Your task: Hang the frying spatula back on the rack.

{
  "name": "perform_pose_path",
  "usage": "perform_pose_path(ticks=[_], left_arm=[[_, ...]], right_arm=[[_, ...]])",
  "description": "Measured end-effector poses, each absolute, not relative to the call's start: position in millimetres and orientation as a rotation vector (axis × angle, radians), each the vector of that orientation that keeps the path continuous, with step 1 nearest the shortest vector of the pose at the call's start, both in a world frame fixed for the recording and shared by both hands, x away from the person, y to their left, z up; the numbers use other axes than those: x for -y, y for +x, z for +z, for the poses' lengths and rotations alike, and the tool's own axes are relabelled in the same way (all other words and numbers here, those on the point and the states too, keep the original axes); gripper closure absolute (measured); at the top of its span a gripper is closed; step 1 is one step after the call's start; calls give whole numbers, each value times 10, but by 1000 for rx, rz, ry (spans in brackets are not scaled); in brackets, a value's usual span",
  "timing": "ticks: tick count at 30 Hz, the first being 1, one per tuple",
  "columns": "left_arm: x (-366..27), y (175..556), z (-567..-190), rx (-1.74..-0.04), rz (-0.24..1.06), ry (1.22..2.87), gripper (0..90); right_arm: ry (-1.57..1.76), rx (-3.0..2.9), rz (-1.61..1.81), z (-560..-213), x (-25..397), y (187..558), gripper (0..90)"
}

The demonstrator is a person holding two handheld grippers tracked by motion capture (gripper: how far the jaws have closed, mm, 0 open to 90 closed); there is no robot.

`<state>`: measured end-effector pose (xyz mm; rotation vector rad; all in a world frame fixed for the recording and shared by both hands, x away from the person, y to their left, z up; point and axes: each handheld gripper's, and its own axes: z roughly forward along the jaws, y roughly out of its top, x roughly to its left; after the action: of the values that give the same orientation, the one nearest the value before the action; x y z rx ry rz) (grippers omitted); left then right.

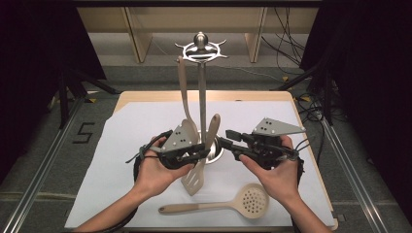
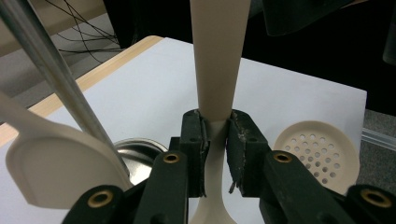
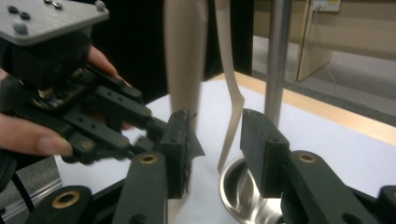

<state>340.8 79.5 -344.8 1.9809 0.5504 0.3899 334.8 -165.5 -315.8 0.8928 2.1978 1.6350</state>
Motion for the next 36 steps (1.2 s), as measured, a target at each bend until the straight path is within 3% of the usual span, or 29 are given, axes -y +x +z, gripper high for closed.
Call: perform_pose_path(ticks=[15, 22, 27, 31, 36], left_arm=[[-728, 3449, -3409, -573, 410, 1960, 760], [-686, 3449, -3394, -550, 430, 1960, 759], [-687, 3487, -3384, -497, 407, 1964, 749], [-748, 3549, -3349, -401, 339, 1947, 558], [-861, 3623, -3308, -323, 234, 1931, 498]], right_arm=[[862, -2163, 1652, -3107, 1445, 3366, 620], [869, -2150, 1638, -3096, 1439, 3401, 745], [855, -2161, 1637, -3068, 1470, 3409, 752], [753, -2230, 1662, -3040, 1538, 3497, 754], [570, -2380, 1778, -2987, 1669, 3672, 755]])
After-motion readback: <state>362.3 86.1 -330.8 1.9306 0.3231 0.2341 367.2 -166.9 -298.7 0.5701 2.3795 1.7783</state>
